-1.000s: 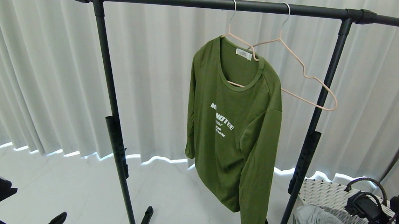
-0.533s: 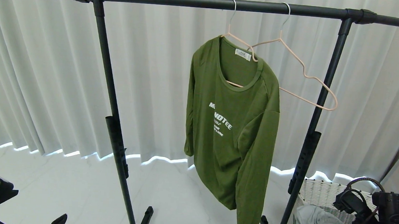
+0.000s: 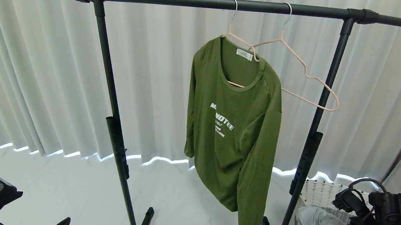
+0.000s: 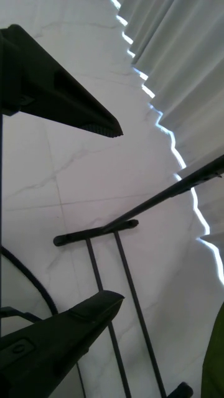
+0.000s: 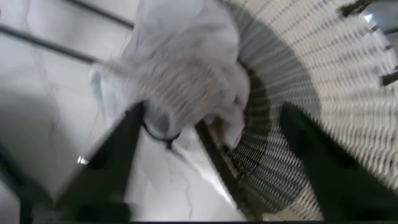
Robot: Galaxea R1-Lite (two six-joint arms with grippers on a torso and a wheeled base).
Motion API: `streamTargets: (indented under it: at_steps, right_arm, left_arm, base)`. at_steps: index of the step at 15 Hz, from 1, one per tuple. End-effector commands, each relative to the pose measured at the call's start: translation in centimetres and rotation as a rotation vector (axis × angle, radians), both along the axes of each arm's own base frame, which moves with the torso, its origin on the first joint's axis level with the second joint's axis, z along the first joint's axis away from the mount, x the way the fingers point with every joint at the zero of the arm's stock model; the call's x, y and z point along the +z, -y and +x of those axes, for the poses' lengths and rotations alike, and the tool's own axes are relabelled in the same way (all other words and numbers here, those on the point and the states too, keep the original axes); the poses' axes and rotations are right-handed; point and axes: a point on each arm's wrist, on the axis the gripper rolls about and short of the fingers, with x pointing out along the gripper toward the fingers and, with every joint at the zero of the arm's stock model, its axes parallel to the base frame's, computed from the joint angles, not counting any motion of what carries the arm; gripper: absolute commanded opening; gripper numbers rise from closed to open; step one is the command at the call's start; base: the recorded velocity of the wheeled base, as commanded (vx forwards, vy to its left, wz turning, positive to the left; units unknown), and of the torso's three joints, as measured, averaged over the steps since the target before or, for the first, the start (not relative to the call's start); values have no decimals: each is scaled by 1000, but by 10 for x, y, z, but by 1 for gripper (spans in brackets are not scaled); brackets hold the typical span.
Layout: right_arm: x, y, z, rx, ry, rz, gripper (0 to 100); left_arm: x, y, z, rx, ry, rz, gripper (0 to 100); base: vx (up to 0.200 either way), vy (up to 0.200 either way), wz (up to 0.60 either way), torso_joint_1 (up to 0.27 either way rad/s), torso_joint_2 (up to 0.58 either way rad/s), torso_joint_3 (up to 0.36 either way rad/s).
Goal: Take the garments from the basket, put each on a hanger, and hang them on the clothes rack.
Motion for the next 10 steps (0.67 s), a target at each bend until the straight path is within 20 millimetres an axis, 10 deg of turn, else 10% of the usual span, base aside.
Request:
streamTargets:
  at_steps: [1,10]
  right_arm:
    - [0,-1,-1,5,0,-1,0]
    - [38,-12,-24,51,130,-9,0]
  left_arm:
    - [0,0,0,-2,2,0,100]
    - [-3,0,-3,-2,-4,1,100]
  base:
    - [0,0,0,0,0,0]
    - [0,0,0,0,0,0]
